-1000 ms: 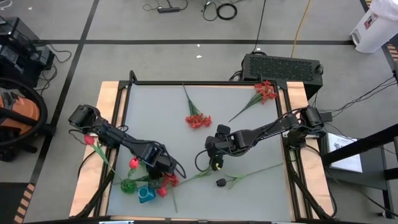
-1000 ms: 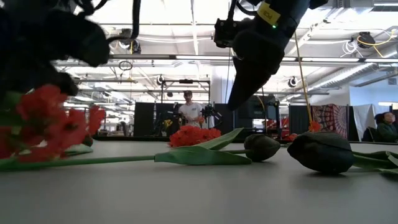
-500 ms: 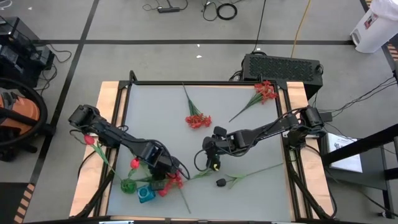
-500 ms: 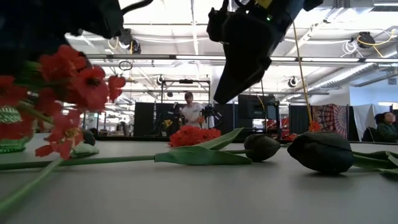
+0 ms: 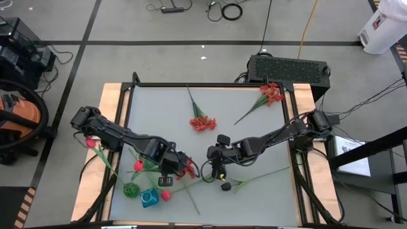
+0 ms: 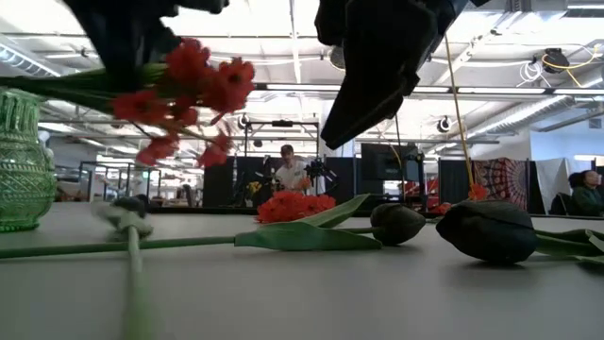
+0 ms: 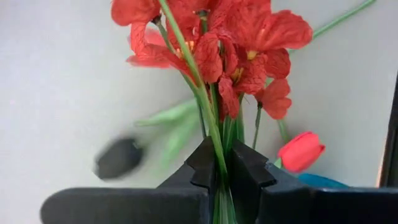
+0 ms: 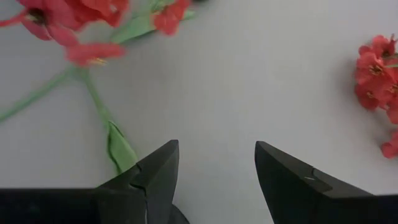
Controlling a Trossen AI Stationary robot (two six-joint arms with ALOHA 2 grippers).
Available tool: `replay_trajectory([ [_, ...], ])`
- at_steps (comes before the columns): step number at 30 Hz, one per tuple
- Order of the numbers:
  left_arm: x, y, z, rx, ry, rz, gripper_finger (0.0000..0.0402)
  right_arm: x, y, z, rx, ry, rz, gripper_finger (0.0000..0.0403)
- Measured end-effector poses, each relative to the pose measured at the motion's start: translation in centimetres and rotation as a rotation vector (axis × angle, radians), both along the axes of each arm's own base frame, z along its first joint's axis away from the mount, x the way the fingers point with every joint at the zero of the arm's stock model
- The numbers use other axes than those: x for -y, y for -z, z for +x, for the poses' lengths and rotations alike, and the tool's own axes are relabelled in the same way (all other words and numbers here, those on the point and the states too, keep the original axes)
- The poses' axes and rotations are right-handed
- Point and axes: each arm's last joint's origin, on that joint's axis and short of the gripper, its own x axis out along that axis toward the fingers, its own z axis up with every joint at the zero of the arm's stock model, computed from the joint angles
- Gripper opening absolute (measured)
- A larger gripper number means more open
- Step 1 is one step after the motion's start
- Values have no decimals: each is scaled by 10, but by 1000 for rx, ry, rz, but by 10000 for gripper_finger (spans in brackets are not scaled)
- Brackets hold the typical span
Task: Sort flowers into vase by color
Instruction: Put the bottom orange flowers into the top green vase
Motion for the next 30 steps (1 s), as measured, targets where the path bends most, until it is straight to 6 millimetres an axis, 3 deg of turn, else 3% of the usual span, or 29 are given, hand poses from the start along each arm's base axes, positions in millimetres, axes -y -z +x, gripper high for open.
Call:
replay_trajectory([
  [15,-15,-47,12,243,127,177,35,-7,-2,1,41,-17,7,203],
  [24,-20,-86,20,378,154,205,35,-7,-2,1,40,-17,7,203],
  [30,-27,-126,3,462,138,266,35,-7,-2,1,40,-17,7,203],
])
